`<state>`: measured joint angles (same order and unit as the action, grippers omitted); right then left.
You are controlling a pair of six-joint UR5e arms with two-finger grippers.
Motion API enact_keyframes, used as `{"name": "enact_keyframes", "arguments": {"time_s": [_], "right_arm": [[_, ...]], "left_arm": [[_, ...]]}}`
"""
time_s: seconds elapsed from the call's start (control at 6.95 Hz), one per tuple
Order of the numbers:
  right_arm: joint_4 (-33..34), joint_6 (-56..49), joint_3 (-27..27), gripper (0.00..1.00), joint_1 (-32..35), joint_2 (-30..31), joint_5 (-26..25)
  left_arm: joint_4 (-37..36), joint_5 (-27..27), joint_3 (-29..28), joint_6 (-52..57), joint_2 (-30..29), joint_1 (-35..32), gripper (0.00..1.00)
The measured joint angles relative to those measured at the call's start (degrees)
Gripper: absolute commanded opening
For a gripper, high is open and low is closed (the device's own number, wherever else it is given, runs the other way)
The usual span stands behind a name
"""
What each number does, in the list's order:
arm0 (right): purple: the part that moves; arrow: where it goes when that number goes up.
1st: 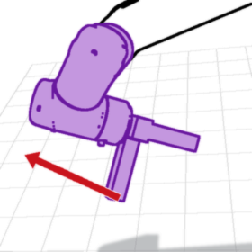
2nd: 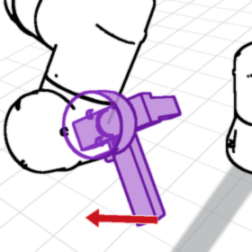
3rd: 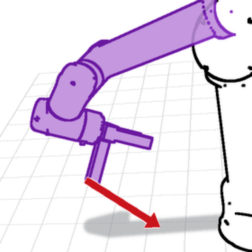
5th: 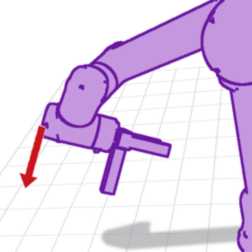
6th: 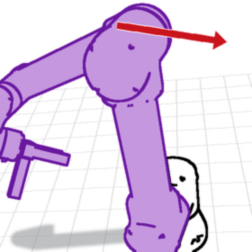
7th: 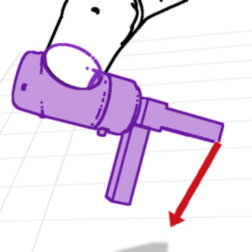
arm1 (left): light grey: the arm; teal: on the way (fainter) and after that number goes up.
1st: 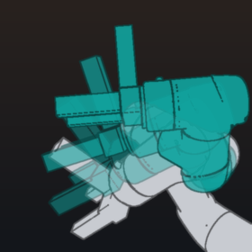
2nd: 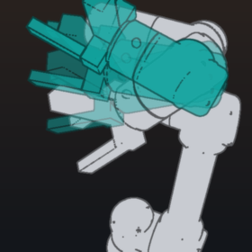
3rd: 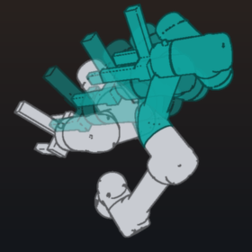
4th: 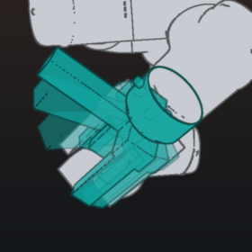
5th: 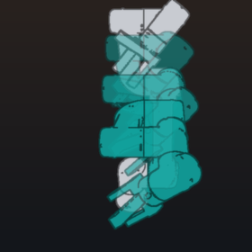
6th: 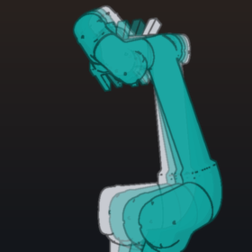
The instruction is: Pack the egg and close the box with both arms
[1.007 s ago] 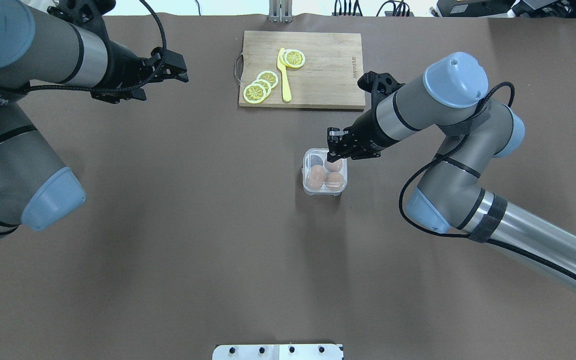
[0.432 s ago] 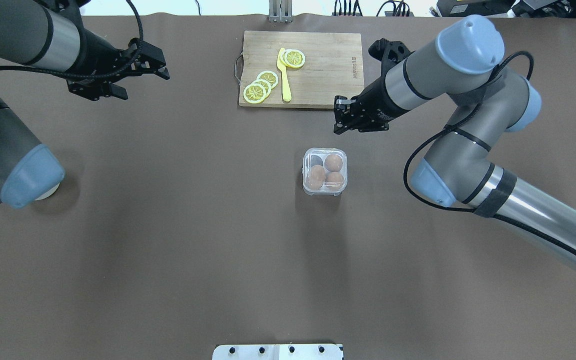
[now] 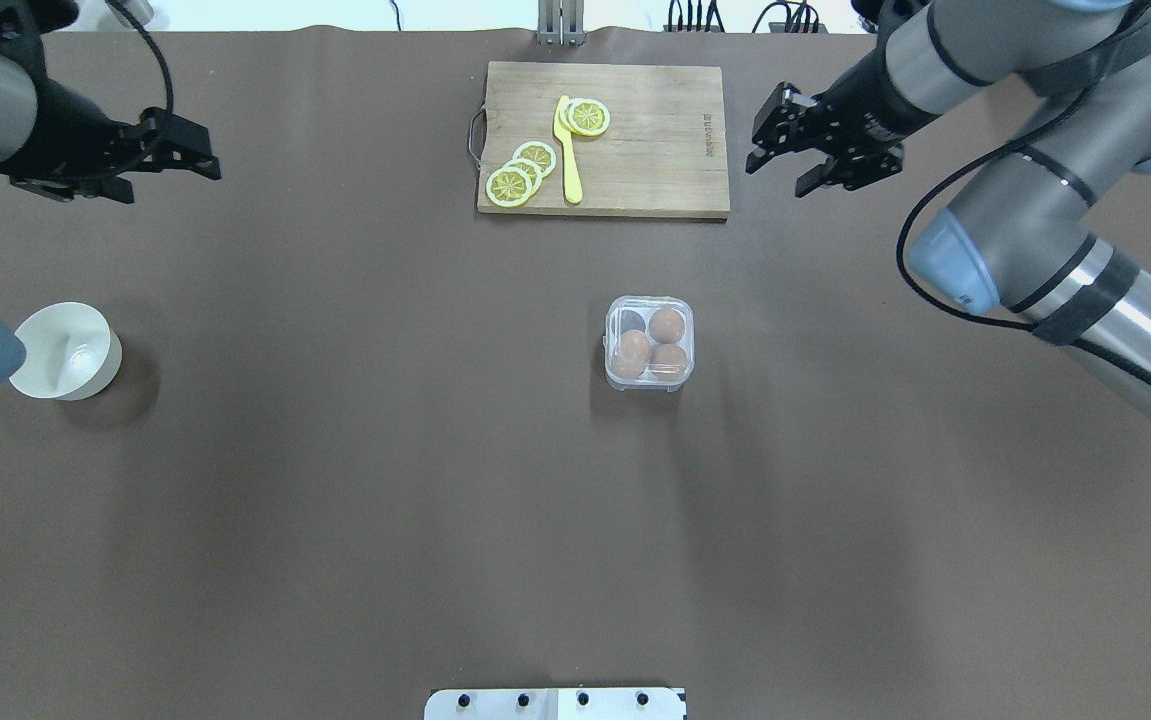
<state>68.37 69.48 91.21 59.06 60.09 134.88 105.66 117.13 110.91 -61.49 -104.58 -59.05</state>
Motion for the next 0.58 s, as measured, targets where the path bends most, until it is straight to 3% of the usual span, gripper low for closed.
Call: {"name": "enact_keyframes", "arguments": {"time_s": [0.29,0.58], "right_arm": [[12.86,-23.27,-0.30,1.00,8.81,3.88,1.75],[28.46,-49.36,-1.01,1.00,17.45,6.18,-1.12]], "left_arm": [[-0.35,3.03,1.04,15.75,8.00,-8.80,0.98],[-0.42,11.80,-5.06,33.97,14.18,-20.42,0.98]]}}
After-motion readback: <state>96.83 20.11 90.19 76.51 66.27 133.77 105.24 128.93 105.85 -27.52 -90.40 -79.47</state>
